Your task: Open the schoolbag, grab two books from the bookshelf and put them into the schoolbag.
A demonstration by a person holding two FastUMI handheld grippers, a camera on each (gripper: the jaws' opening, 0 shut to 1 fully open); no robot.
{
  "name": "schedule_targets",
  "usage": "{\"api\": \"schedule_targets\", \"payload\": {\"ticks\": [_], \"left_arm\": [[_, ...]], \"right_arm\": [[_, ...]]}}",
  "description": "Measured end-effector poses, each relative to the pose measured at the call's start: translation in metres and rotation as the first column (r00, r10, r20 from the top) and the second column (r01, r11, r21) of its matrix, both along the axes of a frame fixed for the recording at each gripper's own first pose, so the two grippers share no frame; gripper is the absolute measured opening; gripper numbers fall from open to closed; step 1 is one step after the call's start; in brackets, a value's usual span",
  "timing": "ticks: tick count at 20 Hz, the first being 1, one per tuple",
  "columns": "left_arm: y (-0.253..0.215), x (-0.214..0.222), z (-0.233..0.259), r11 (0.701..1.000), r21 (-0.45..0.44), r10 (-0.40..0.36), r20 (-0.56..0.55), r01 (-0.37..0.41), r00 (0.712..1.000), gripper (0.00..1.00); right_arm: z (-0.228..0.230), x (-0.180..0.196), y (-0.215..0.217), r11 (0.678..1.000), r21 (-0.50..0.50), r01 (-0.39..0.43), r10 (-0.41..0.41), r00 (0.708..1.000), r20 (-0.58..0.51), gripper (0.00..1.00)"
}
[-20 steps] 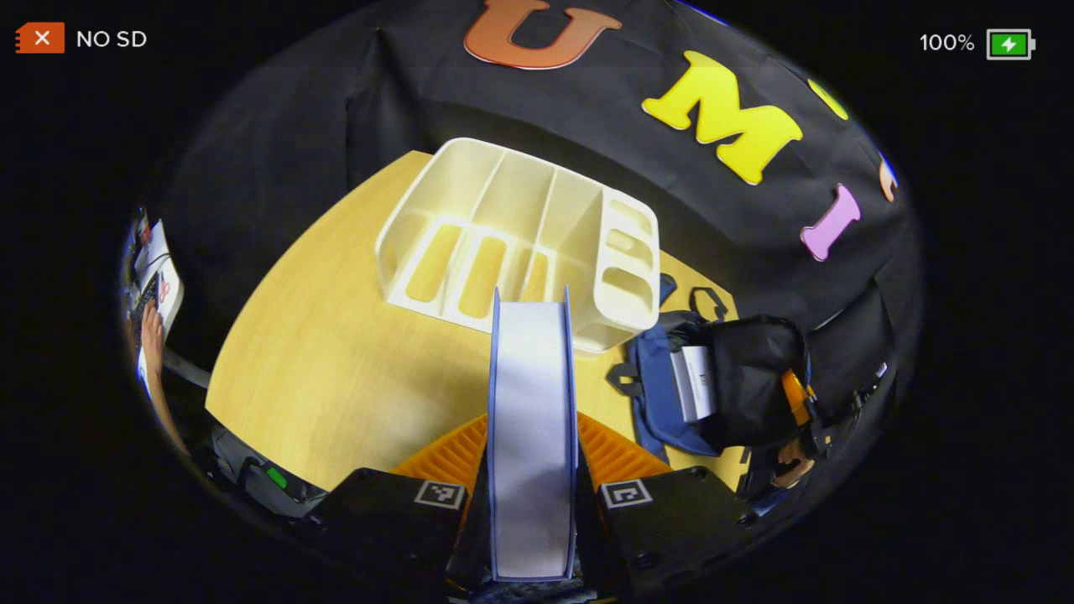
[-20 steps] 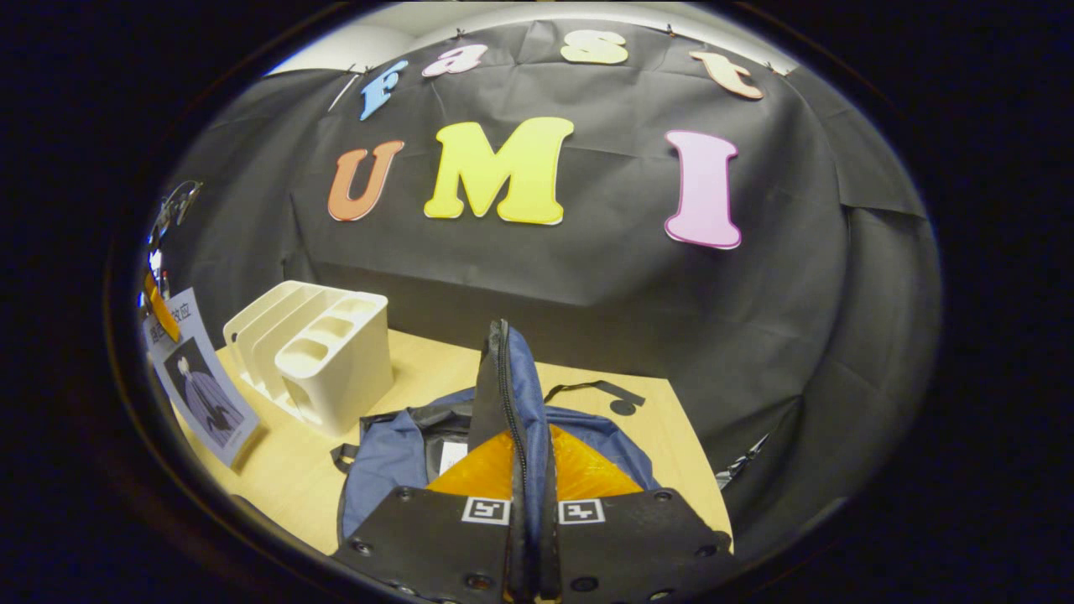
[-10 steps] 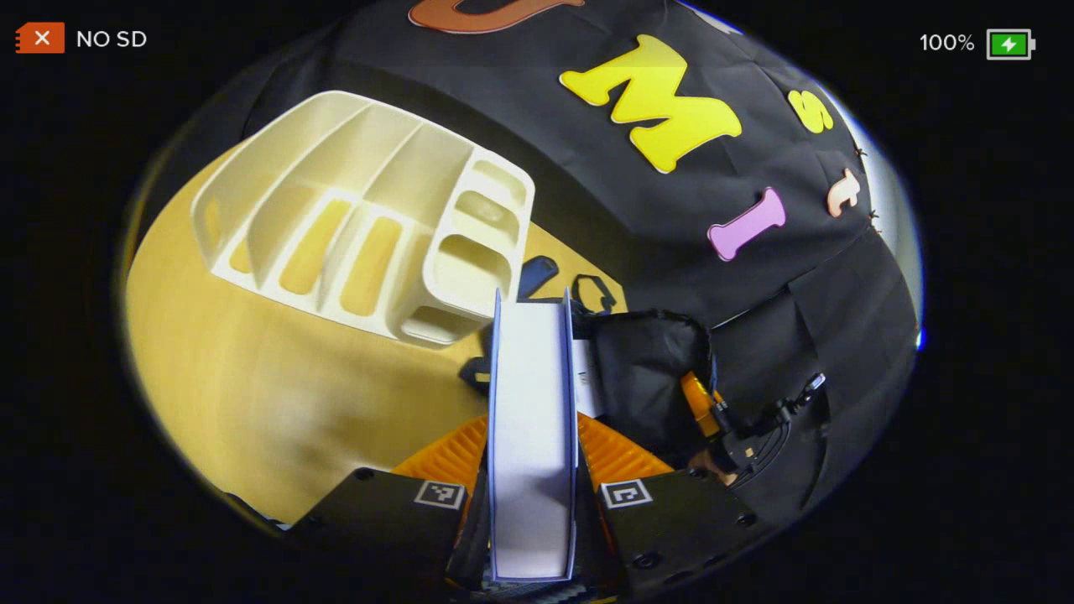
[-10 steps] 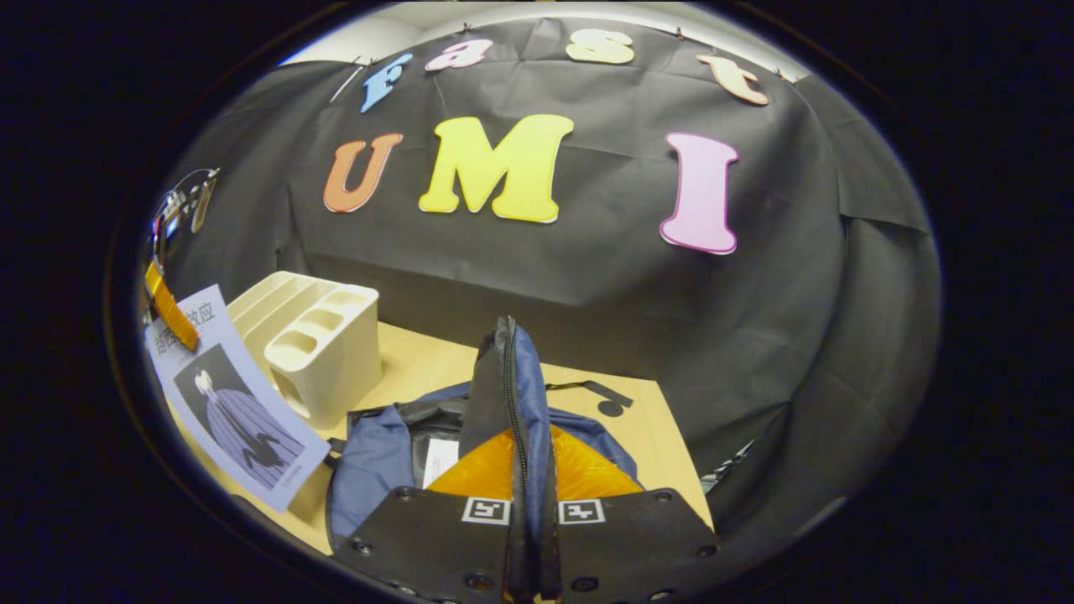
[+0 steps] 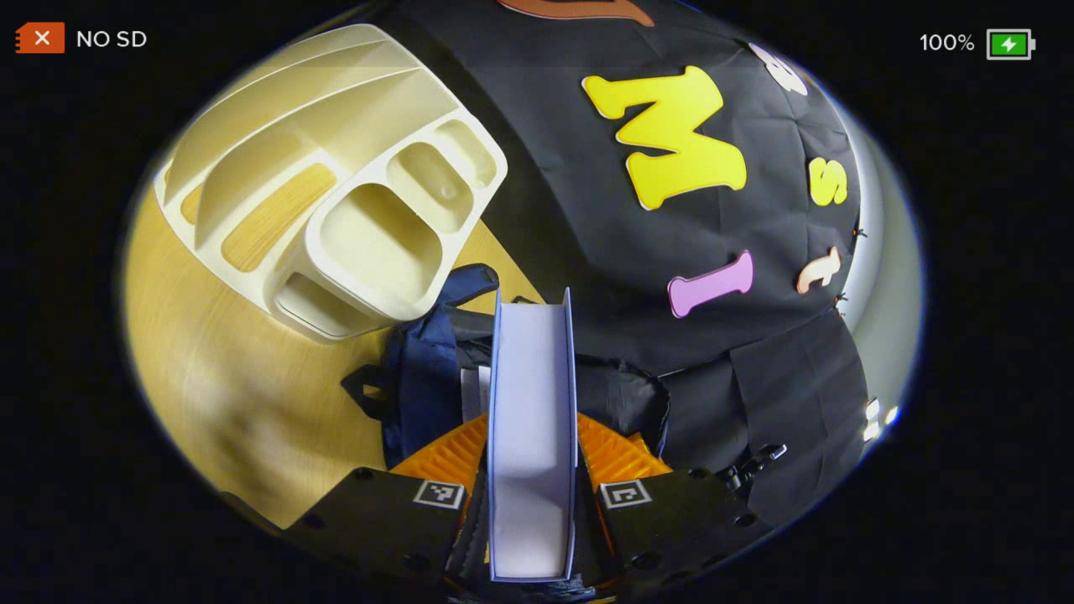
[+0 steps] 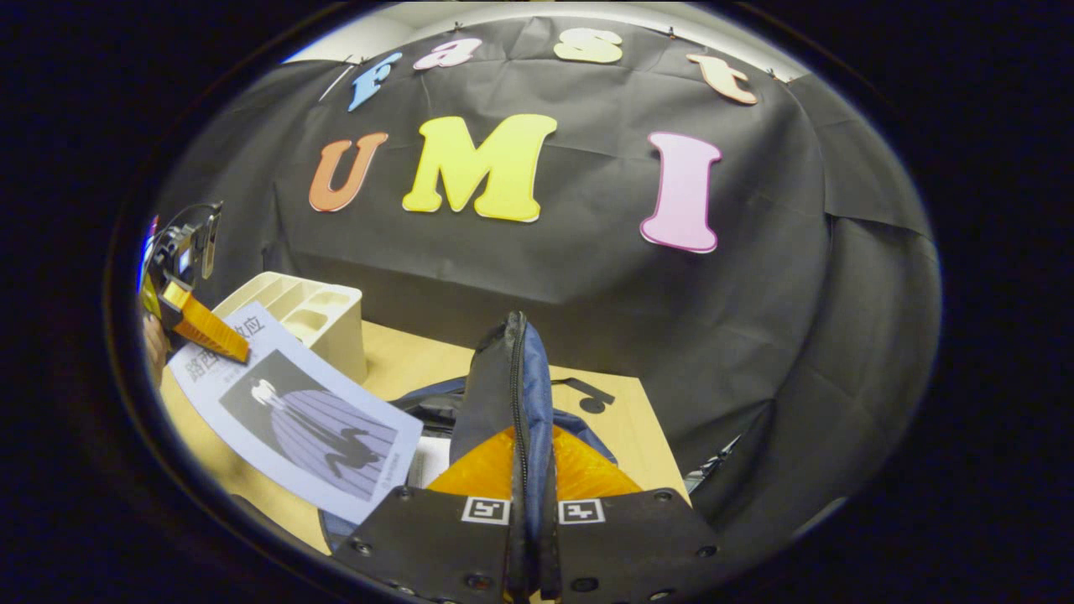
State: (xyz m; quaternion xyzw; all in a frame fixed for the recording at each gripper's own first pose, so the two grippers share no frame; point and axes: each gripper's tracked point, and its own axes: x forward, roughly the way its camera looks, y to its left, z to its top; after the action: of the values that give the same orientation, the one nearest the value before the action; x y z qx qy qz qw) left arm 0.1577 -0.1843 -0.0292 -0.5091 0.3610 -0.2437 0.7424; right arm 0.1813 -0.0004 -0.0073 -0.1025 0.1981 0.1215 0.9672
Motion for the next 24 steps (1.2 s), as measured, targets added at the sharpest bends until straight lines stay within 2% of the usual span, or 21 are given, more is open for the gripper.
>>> {"api": "schedule_targets", "payload": {"ticks": [1,2,3,5,7,8,10,16,20,24], "left_arm": [[-0.005,0.005,-0.004,0.999,-0.024,0.025,-0.01,-0.025,1.0,0.45],[-0.012,0.007,-0.008,0.998,-0.038,0.039,-0.017,-0.04,0.999,0.49],[-0.019,0.009,-0.014,0.998,-0.044,0.047,-0.022,-0.048,0.999,0.45],[-0.036,0.009,-0.024,0.997,-0.025,0.068,-0.029,-0.068,0.997,0.45],[-0.048,0.014,-0.04,0.995,0.039,0.096,-0.031,-0.095,0.995,0.45],[-0.056,0.015,-0.04,0.994,0.03,0.102,-0.022,-0.102,0.995,0.45],[-0.079,0.018,-0.043,0.996,0.03,0.082,-0.026,-0.081,0.996,0.45],[-0.128,0.03,-0.053,0.995,0.053,0.09,0.008,-0.09,0.996,0.45],[-0.146,0.034,-0.057,0.994,0.055,0.095,0.027,-0.096,0.995,0.45],[-0.175,0.041,-0.063,0.996,0.021,0.088,0.024,-0.088,0.996,0.45]], "right_arm": [[0.004,-0.002,0.003,1.0,0.005,-0.003,0.003,1.0,0.007,0.06],[0.009,-0.002,0.005,1.0,0.0,-0.007,0.007,1.0,0.014,0.06],[0.013,-0.001,0.008,1.0,-0.015,-0.016,0.016,1.0,0.023,0.06],[0.02,-0.001,0.013,0.998,-0.062,-0.032,0.035,0.999,0.041,0.03],[0.032,-0.001,0.019,0.995,-0.087,-0.043,0.049,0.997,0.063,0.06],[0.038,-0.002,0.023,0.995,-0.086,-0.053,0.059,0.996,0.072,0.06],[0.048,-0.006,0.032,0.994,-0.088,-0.069,0.077,0.993,0.087,0.06],[0.059,-0.01,0.053,0.986,-0.131,-0.105,0.121,0.984,0.127,0.06],[0.056,-0.011,0.063,0.987,-0.113,-0.118,0.132,0.983,0.13,0.06],[0.056,-0.017,0.062,0.991,-0.087,-0.105,0.117,0.982,0.148,0.06]]}}
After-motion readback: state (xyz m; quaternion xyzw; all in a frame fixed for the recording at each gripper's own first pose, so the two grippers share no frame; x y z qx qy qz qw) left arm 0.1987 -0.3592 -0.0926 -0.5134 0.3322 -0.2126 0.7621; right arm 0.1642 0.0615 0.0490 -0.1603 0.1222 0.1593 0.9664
